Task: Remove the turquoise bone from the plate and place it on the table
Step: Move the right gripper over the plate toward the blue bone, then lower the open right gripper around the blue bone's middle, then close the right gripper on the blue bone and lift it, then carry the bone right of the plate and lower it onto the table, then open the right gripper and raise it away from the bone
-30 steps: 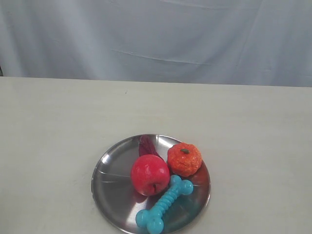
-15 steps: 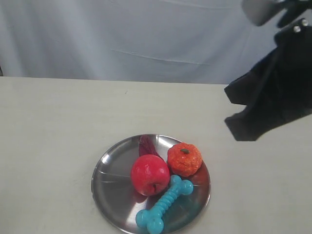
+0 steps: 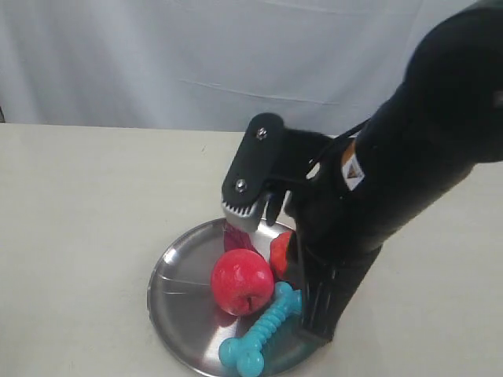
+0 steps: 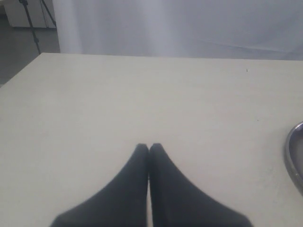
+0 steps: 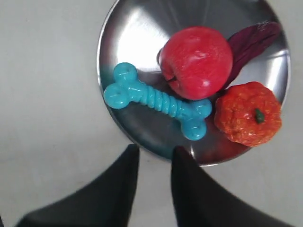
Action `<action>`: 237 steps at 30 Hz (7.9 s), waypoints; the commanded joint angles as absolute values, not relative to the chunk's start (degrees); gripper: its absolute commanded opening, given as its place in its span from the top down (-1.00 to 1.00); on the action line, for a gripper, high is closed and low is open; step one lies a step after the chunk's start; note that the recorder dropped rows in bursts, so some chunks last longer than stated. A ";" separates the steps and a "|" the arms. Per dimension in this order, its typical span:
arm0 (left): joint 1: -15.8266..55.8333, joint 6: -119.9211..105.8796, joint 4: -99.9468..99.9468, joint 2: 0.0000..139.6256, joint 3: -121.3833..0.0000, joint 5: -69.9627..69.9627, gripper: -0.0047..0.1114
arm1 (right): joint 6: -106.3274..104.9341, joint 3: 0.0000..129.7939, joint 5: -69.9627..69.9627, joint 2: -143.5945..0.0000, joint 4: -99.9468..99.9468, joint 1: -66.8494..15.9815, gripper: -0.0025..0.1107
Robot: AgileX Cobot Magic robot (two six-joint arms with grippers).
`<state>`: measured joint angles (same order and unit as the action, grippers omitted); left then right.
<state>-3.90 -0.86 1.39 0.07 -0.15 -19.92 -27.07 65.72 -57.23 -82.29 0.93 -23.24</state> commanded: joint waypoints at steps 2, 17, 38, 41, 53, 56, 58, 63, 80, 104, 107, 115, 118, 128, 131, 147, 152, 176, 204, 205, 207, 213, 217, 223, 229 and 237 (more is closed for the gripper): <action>-3.46 -0.62 1.46 0.00 0.00 -19.62 0.92 | -30.69 65.85 -55.38 -87.98 0.00 -23.40 -0.13; -3.46 -0.62 1.46 0.00 0.00 -19.62 0.92 | -36.03 65.85 -50.78 -105.11 4.96 -23.40 -0.14; -3.46 -0.62 1.46 0.00 0.00 -19.62 0.92 | -37.71 65.95 -41.04 -110.15 8.50 -23.61 -0.10; -3.46 -0.62 1.46 0.00 0.00 -19.62 0.92 | -37.71 65.95 -42.05 -110.15 9.19 -23.61 -0.10; -3.46 -0.62 1.46 0.00 0.00 -19.62 0.92 | -37.71 65.95 -40.94 -104.38 9.55 -23.61 -0.10; -3.46 -0.62 1.46 0.00 0.00 -19.62 0.92 | -38.45 65.95 -39.42 -104.58 9.78 -23.61 -0.10; -3.46 -0.62 1.46 0.00 0.00 -19.62 0.92 | -39.13 65.95 -38.61 -105.32 10.55 -23.61 -0.10; -3.46 -0.62 1.46 0.00 0.00 -19.62 0.92 | -39.22 65.95 -36.10 -107.41 10.67 -23.61 -0.10; -3.46 -0.62 1.46 0.00 0.00 -19.62 0.92 | -39.05 72.83 -39.90 -114.79 10.47 -23.49 -0.10; -3.46 -0.62 1.46 0.00 0.00 -19.62 0.92 | -39.03 73.19 -39.53 -115.01 8.91 -23.49 -0.01; -3.46 -0.62 1.46 0.00 0.00 -19.62 0.92 | -39.03 73.19 -39.39 -115.01 8.12 -23.49 0.34; -3.46 -0.62 1.46 0.00 0.00 -19.62 0.92 | -39.03 73.19 -39.26 -115.01 7.57 -23.49 0.10; -3.46 -0.62 1.46 0.00 0.00 -19.62 0.92 | -39.03 73.19 -39.26 -115.01 7.57 -23.49 0.10; -3.46 -0.62 1.46 0.00 0.00 -19.62 0.92 | -38.89 73.19 -38.94 -118.43 7.57 -23.49 0.27; -3.46 -0.62 1.46 0.00 0.00 -19.62 0.92 | -38.89 73.28 -38.88 -116.82 8.05 -23.49 0.74; -3.46 -0.62 1.46 0.00 0.00 -19.62 0.92 | -33.14 73.28 -39.43 -98.70 7.59 -23.49 0.96; -3.46 -0.62 1.46 0.00 0.00 -19.62 0.92 | -26.74 73.28 -38.62 -91.18 8.68 -23.49 0.96; -3.46 -0.62 1.46 0.00 0.00 -19.62 0.92 | 5.19 75.18 -47.97 -83.65 10.78 6.20 0.96; -3.46 -0.62 1.46 0.00 0.00 -19.62 0.92 | 7.26 75.18 -42.76 -116.71 5.20 6.73 0.32; -3.46 -0.62 1.46 0.00 0.00 -19.62 0.92 | 7.11 75.18 -42.88 -116.18 5.20 6.73 0.12; -3.46 -0.62 1.46 0.00 0.00 -19.62 0.92 | 6.10 75.18 -43.93 -114.95 5.20 6.49 -0.14; -3.46 -0.62 1.46 0.00 0.00 -19.62 0.92 | 5.98 75.18 -45.43 -107.14 5.20 6.49 0.17; -3.46 -0.62 1.46 0.00 0.00 -19.62 0.92 | 5.98 75.18 -45.08 -99.07 5.20 6.49 0.47; -3.46 -0.62 1.46 0.00 0.00 -19.62 0.92 | 6.10 73.48 -38.59 -83.85 5.20 6.49 0.94; -3.46 -0.62 1.46 0.00 0.00 -19.62 0.92 | 6.33 65.58 -25.99 -65.53 5.06 6.36 0.96; -3.46 -0.62 1.46 0.00 0.00 -19.62 0.92 | 6.10 54.50 -13.97 -42.70 9.55 6.36 0.96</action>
<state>-3.90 -0.86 1.39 0.07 -0.15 -19.92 6.49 57.92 -17.47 -49.27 6.97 6.32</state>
